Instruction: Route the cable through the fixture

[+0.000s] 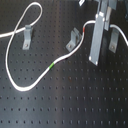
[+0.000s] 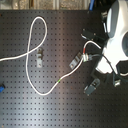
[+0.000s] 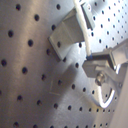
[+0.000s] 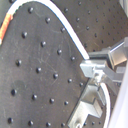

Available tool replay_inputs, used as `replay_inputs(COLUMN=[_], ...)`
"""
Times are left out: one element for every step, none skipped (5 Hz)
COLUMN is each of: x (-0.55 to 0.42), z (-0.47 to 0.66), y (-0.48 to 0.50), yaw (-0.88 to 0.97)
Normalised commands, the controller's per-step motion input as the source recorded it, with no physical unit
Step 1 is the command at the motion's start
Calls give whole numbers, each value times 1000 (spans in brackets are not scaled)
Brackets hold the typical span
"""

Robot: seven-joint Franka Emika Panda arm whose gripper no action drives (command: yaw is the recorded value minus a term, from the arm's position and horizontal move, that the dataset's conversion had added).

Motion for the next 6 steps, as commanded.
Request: replay_inputs(x=[-4,4,2,73,65,101], z=[-542,-424,-199,2,181,384], y=[-6,37,1,167,442,334], yaw=[-40,-203,-306,-277,-83,0])
